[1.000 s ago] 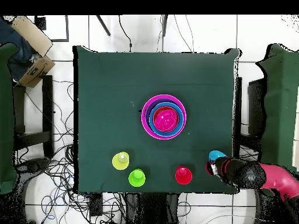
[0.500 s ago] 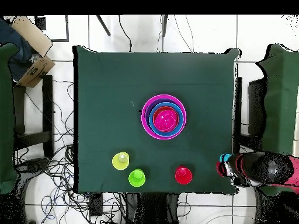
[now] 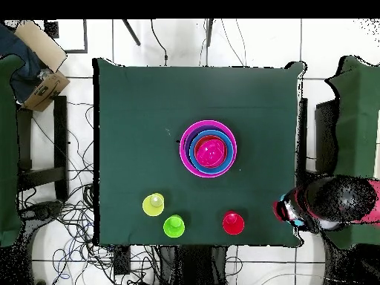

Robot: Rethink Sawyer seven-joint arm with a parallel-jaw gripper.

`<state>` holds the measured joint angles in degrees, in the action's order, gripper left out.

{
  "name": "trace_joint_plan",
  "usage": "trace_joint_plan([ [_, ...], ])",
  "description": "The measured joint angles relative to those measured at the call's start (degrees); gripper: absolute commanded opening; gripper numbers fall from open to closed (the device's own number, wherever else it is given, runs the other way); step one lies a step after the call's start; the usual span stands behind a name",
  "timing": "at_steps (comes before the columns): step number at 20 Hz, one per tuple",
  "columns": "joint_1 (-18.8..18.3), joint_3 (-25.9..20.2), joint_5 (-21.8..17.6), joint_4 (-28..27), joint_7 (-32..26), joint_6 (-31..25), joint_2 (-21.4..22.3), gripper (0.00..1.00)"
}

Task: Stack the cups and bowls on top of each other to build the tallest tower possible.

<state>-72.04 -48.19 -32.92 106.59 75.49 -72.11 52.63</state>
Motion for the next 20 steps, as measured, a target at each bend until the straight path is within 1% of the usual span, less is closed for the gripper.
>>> trace_joint_plan([
  [2,1.59,-0.16,0.87,0.51,0.0,0.88,1.2,0.0],
  [6,3.32,-0.25,2.59,2.05,0.01,3.56,2.81,0.0],
  [7,4.24,-0.25,3.48,3.17,0.01,5.52,3.76,0.0],
  [13,7.48,-0.25,6.47,6.69,0.01,10.55,7.18,0.0],
  [20,11.4,-0.17,7.79,8.03,0.01,11.26,9.97,0.0],
])
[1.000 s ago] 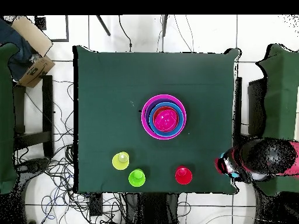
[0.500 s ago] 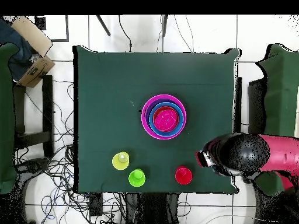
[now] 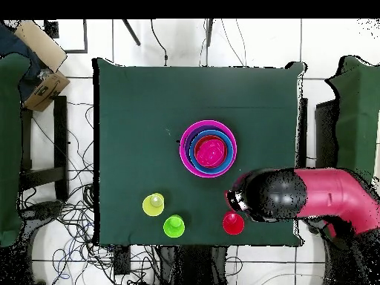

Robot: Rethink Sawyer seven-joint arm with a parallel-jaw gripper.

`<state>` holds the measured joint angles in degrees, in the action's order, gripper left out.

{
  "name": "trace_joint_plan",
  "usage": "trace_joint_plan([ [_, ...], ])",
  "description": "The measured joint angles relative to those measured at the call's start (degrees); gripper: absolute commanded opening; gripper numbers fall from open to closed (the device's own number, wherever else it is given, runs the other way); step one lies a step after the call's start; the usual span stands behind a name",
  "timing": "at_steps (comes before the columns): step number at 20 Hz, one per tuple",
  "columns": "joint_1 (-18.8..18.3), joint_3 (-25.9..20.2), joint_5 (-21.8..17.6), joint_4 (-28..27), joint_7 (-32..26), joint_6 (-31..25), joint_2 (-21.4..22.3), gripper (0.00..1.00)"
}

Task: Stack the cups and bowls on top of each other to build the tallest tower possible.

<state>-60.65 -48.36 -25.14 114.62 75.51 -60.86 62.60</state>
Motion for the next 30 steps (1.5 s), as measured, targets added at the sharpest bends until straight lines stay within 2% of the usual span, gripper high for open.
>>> trace_joint_plan([
  [7,5.01,0.94,1.57,0.12,0.0,0.0,2.32,0.0],
  [12,6.66,1.6,1.68,0.13,0.0,0.0,3.18,0.0],
  [22,6.84,2.97,1.97,0.61,0.0,0.58,3.5,0.0],
  [26,6.97,3.84,1.92,1.33,0.01,2.99,3.22,0.0],
  [30,9.69,7.41,0.26,0.37,0.9,5.65,-0.07,0.0],
])
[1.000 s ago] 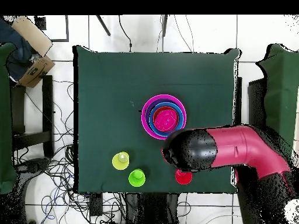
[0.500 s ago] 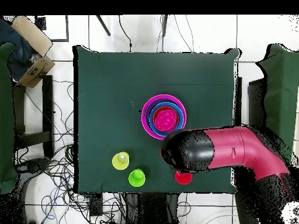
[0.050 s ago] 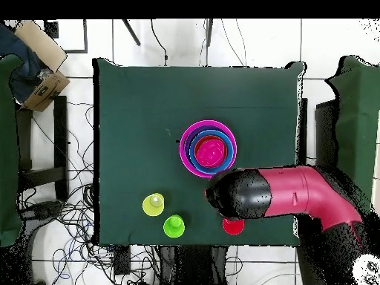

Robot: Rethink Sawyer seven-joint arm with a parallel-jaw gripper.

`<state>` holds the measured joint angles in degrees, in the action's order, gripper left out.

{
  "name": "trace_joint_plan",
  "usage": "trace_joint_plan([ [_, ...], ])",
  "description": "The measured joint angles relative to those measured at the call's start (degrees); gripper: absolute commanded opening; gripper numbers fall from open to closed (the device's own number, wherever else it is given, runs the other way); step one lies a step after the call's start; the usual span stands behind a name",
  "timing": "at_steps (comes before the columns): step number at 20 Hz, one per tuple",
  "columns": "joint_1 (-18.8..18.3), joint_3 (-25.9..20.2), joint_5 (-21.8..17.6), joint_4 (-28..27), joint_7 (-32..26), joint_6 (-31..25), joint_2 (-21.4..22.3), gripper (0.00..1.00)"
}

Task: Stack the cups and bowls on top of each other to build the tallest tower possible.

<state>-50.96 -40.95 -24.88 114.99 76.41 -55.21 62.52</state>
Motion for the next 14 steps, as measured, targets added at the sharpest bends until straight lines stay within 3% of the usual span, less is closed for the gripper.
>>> trace_joint_plan([
  [3,2.21,2.21,-1.24,-1.4,1.14,0.34,-2.72,0.0],
  [8,8.88,7.77,-2.51,-8.57,7.41,0.38,-13.73,0.0],
  [14,11.14,10.09,-2.51,-13.65,11.65,0.38,-21.26,0.0],
])
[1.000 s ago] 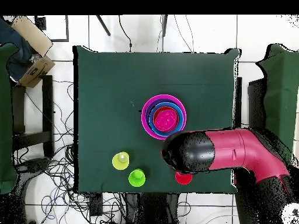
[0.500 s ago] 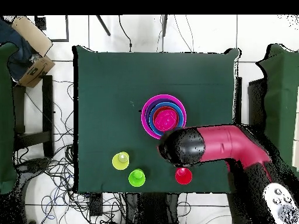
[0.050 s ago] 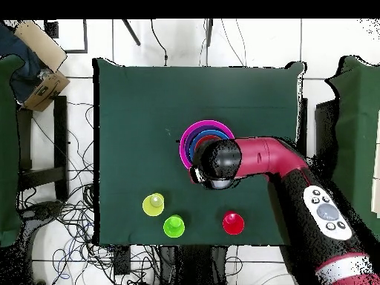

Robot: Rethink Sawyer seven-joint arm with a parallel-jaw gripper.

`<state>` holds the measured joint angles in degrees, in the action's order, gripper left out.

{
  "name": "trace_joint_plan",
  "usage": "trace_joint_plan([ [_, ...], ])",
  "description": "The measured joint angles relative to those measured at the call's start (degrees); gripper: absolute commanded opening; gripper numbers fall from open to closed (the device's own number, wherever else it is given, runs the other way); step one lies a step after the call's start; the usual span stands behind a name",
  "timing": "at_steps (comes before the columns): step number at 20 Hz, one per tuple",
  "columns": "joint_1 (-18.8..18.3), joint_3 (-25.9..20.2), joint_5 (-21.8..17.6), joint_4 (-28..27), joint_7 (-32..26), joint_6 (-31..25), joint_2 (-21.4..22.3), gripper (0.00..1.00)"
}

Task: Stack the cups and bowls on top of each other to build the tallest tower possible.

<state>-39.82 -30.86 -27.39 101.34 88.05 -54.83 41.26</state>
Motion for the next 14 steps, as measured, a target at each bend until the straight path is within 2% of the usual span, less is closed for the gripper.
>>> trace_joint_plan([
  [6,0.04,1.56,-0.01,-2.28,0.5,0.0,-3.6,0.0],
  [14,-0.95,1.86,0.2,-2.73,0.5,-0.52,-3.86,0.0],
])
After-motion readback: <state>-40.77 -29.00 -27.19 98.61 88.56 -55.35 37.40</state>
